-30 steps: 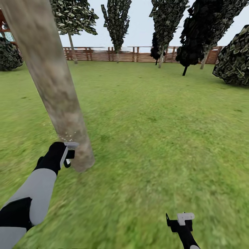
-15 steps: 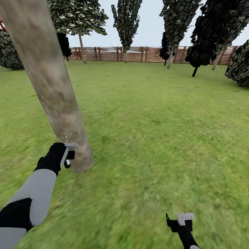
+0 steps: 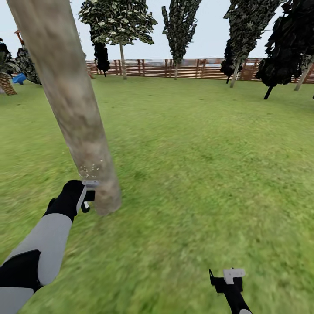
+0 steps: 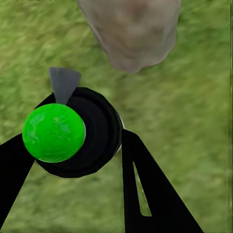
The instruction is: In the garden, pick up the pesticide atomizer on the floor and spray pesticide onto both trees until each tree trunk is fully covered.
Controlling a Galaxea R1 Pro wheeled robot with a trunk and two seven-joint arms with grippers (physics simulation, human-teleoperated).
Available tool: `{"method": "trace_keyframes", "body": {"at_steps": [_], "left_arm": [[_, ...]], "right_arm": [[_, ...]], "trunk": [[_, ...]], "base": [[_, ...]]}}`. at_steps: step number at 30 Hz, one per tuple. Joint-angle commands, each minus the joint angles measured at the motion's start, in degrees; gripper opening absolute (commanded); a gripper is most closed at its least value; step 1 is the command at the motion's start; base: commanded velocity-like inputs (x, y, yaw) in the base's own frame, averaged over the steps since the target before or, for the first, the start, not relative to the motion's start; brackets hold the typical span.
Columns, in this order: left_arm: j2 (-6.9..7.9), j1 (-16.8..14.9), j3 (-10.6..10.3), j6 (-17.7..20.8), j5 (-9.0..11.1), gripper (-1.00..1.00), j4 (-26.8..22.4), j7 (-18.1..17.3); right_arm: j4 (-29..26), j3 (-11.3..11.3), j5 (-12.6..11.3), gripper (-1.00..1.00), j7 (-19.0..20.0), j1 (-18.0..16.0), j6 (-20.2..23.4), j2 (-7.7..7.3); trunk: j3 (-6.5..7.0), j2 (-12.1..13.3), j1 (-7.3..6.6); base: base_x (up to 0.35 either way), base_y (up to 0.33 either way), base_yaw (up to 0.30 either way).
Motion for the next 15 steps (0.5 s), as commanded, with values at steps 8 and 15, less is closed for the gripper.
{"method": "trace_keyframes", "body": {"at_steps": [8,15], "left_arm": [[-0.29,-0.04,0.21,0.23,0.09,-1.00,-0.11,0.21],[0.36,-0.04,0.47,0.23,0.02,-1.00,-0.15,0.13]], "right_arm": [[0.01,-0.23,0.65,1.00,-0.44,-0.04,-0.23,0.00],[0.03,-0.23,0.60,1.00,-0.44,-0.04,-0.23,0.00]], "trunk": [[-0.05,-0.02,0.01],[-0.05,-0.02,0.01]], "base": [[0.172,-0.250,0.009],[0.198,-0.230,0.000]]}}
